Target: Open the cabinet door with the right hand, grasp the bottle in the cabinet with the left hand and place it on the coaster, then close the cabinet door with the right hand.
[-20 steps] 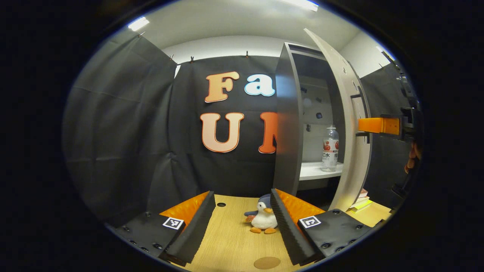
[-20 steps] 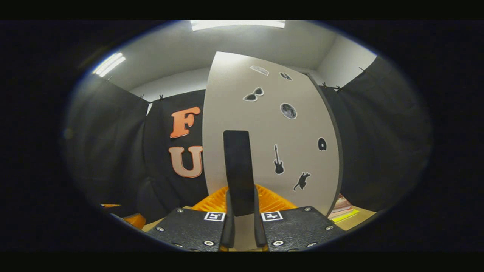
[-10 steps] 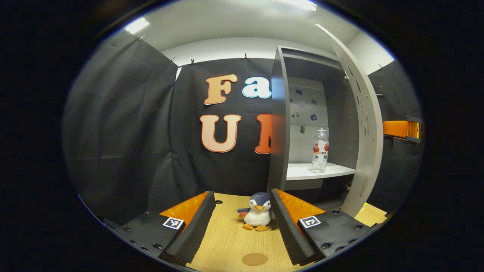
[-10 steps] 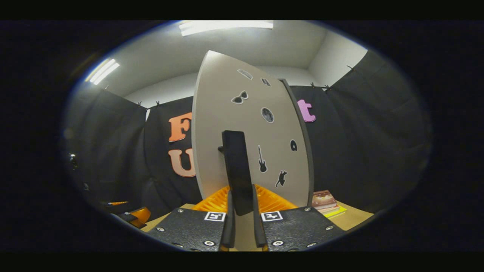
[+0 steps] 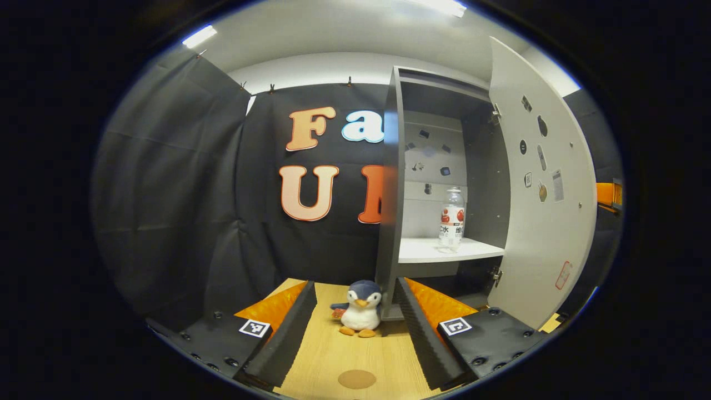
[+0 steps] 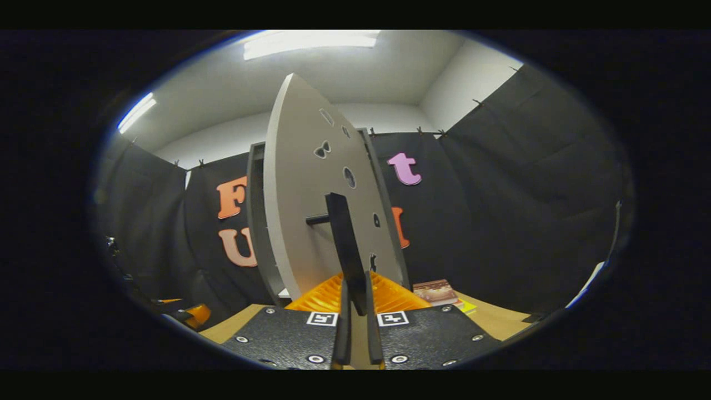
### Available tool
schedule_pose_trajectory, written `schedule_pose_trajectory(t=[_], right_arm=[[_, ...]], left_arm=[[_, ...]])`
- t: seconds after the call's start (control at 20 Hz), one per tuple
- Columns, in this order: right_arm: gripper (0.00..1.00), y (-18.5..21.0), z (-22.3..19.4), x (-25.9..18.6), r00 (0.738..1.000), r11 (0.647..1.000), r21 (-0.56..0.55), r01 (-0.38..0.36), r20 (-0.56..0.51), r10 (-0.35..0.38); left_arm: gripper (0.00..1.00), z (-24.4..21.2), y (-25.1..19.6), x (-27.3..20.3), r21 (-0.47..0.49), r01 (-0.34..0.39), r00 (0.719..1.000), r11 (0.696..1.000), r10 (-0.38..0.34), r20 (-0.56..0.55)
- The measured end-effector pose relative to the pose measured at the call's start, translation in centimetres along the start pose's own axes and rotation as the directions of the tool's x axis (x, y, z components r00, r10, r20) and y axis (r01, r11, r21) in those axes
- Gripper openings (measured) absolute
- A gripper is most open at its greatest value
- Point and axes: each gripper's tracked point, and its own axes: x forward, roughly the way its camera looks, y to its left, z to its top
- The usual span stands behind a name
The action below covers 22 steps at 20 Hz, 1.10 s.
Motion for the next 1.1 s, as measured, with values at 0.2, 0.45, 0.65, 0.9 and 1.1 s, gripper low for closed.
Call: schedule_pose_trajectory(t=[0.2, 0.45, 0.65, 0.9, 1.1], right_arm=[[0.08, -5.7, 1.5, -0.3, 0.998, 0.997, 0.046, 0.065, 0.013, -0.066], [0.1, -7.0, 1.4, 0.0, 1.0, 0.998, 0.054, 0.01, 0.002, -0.01], [0.02, -7.5, 1.4, -0.3, 1.0, 0.998, 0.055, -0.004, -0.003, 0.004], [0.21, -8.5, 1.8, -1.0, 1.0, 1.0, 0.003, 0.018, 0.004, -0.018], [0.46, -10.5, 1.8, -3.6, 0.998, 0.998, -0.004, 0.058, -0.016, -0.058]], left_arm=[[0.95, 0.2, -1.9, 0.3, -0.004, 0.041, 0.999, 0.999, -0.041, 0.003], [0.95, 0.7, -4.4, 0.2, -0.008, 0.09, 0.996, 0.996, -0.09, 0.011], [0.95, 0.8, -6.4, 0.2, 0.002, 0.131, 0.991, 0.991, -0.131, 0.006], [0.96, 1.1, -8.0, 0.4, 0.01, 0.146, 0.989, 0.989, -0.146, 0.006], [0.95, 1.6, -9.8, 1.0, 0.0, 0.165, 0.986, 0.986, -0.165, 0.011]])
